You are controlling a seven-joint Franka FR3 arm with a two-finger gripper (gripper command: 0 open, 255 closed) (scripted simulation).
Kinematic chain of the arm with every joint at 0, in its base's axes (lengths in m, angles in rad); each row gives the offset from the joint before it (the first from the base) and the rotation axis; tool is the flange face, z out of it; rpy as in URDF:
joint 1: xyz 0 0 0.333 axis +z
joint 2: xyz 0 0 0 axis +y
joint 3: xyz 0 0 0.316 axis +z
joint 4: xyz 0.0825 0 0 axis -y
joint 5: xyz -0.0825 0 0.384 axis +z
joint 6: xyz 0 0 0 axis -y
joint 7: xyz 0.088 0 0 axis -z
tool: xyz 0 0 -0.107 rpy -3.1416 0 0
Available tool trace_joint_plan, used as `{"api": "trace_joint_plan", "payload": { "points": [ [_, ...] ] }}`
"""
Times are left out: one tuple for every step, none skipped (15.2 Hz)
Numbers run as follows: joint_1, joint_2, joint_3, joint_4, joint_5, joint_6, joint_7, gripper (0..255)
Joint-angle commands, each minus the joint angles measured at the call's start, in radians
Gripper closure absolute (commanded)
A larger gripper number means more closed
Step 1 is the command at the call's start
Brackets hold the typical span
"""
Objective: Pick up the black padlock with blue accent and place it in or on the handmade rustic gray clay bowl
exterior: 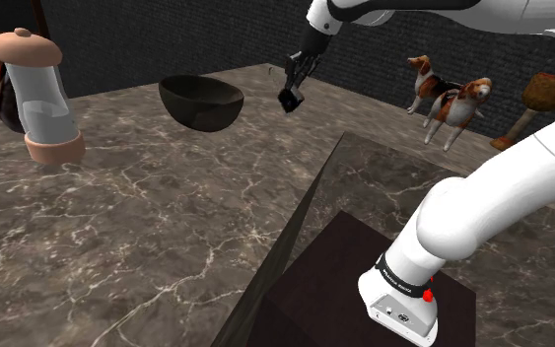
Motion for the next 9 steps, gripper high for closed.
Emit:
{"api": "trace_joint_plan", "payload": {
  "points": [
    [0.0,0.0,0.001,0.028,0.0,-0.028,0.0,255],
    [0.0,0.001,0.001,0.042,0.001,-0.042,-0.001,255],
    [0.001,0.002,0.001,0.057,0.001,-0.055,-0.001,255],
    [0.001,0.004,0.001,0.072,0.001,-0.068,-0.001,255],
    [0.001,0.006,0.001,0.087,0.002,-0.082,-0.001,255],
    [0.001,0.008,0.001,0.102,0.002,-0.095,-0.002,255],
    [0.001,0.01,0.002,0.118,0.002,-0.108,-0.002,255],
    [0.001,0.009,0.002,0.105,0.002,-0.096,-0.002,255],
    [0.001,0.009,0.002,0.105,0.002,-0.096,-0.002,0]
  ]
}}
